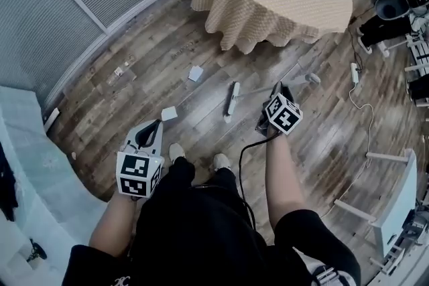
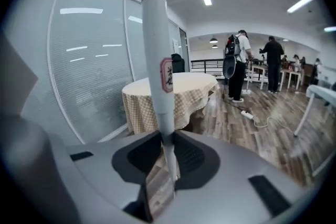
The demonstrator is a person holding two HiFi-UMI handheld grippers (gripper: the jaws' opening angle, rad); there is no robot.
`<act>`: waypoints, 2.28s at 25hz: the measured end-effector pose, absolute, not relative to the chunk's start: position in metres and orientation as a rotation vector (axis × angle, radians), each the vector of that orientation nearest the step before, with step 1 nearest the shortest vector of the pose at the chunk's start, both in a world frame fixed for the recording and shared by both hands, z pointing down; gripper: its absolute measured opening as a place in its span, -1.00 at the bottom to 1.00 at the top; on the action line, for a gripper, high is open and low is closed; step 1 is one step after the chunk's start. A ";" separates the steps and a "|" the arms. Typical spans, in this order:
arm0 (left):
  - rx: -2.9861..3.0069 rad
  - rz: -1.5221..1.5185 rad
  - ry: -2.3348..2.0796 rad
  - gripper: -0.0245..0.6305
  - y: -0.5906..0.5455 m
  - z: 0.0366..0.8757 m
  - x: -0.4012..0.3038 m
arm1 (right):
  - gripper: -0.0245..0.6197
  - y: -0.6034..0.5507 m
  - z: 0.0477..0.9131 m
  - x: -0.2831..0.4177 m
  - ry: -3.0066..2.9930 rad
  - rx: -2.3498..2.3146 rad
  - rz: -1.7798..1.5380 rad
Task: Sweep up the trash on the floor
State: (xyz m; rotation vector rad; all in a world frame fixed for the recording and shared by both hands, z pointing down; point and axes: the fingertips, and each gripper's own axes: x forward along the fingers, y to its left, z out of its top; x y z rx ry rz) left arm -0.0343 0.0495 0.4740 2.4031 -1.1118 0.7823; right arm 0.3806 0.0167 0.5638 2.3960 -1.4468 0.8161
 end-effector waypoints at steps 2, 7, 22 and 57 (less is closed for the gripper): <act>2.420 0.791 -1.085 -0.93 0.051 0.473 -0.023 | -0.66 0.040 0.570 0.391 -1.383 2.343 0.771; 2.468 0.818 -1.019 -0.93 0.059 0.472 0.002 | -0.66 0.089 0.594 0.410 -1.277 2.241 0.715; 2.441 0.851 -1.012 -0.93 0.065 0.481 -0.020 | -0.64 0.057 0.623 0.364 -1.213 2.316 0.932; 2.295 0.595 -1.153 -0.93 0.027 0.496 -0.173 | -0.64 -0.086 0.516 0.080 -1.965 1.804 0.798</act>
